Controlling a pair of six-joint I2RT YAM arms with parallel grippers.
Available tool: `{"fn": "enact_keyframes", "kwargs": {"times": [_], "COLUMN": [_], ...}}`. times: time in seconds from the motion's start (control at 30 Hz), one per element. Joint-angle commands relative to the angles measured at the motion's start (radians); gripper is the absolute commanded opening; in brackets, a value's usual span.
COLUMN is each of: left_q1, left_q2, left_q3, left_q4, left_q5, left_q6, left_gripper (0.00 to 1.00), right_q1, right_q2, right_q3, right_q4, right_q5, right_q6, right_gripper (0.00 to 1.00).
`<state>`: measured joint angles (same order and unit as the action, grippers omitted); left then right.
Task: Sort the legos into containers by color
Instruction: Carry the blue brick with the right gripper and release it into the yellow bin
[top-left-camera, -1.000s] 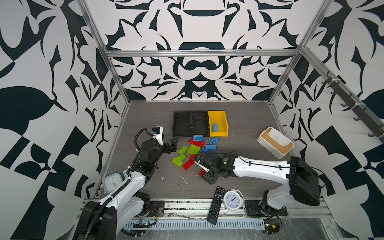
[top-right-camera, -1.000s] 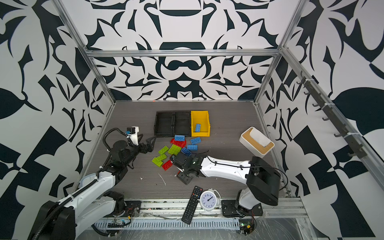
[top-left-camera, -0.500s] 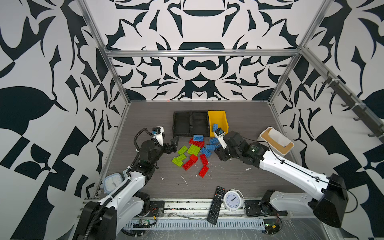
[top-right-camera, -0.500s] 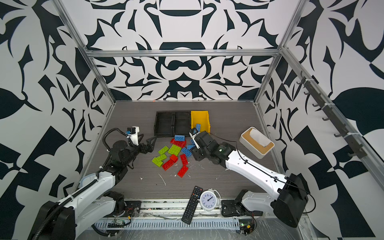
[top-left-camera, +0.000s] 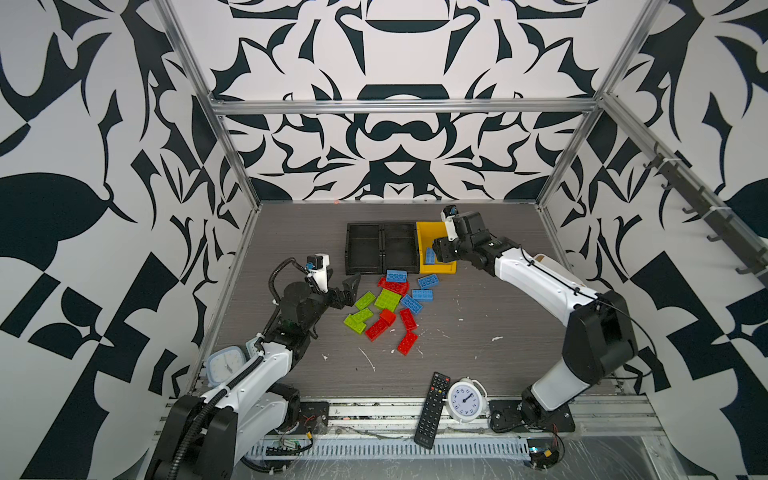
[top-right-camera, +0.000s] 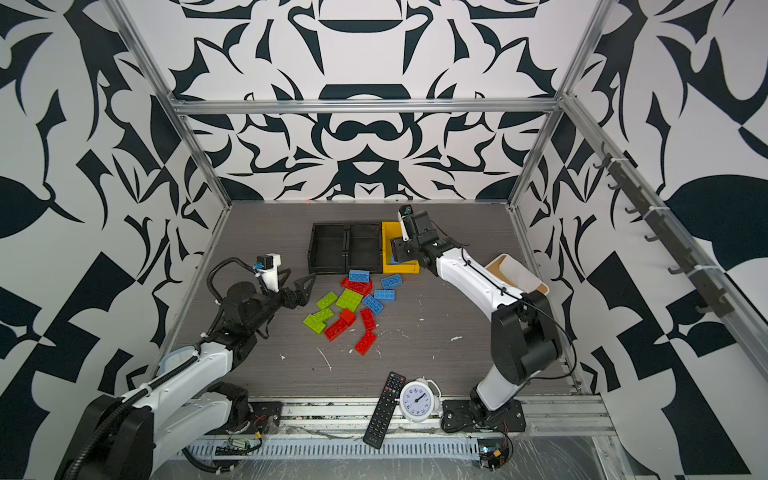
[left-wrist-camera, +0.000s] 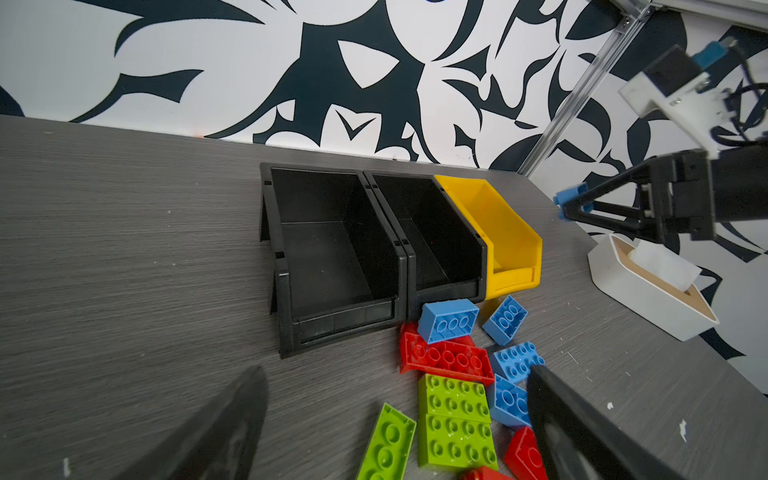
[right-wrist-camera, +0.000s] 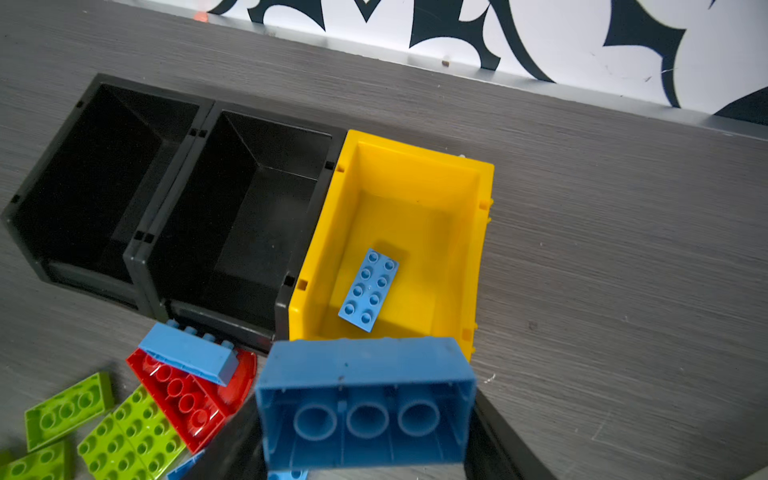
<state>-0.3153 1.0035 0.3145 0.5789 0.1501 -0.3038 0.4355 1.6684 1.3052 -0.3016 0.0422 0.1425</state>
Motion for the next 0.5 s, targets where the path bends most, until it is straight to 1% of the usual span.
{"fn": "enact_keyframes", "kwargs": {"times": [0.0,0.13,0.2,0.47], "left_q1": [0.001,0.001,0.000,0.001], "left_q2": [-0.031,-0.037,-0.039,-0.037], "left_q3": [-0.020,-0.028,-0.028,-0.028], "left_q4": [0.015,0.028,0.029,0.026], "left_q5": [-0.002,-0.015,-0.009,-0.009], "left_q6": [-0.012,-0.017,-0.018,-0.019], "left_gripper": [1.00,0.99,0.99,0.99], "right_q1": [-0.022,-0.035,-0.035,-0.037], "right_q2": [0.044,0.134,0.155,0.190], "right_q3": [0.081,0.147,0.161,0.166], "right_q4": [0.021,-0.011,-0.018,-0.008], "right_q5": [-0.054,-0.074,-0.074,-0.068], "right_q6": [-0.016,-0.025,-0.026,-0.024], "right_gripper": [0.52,0.54,0.54,0.61]}}
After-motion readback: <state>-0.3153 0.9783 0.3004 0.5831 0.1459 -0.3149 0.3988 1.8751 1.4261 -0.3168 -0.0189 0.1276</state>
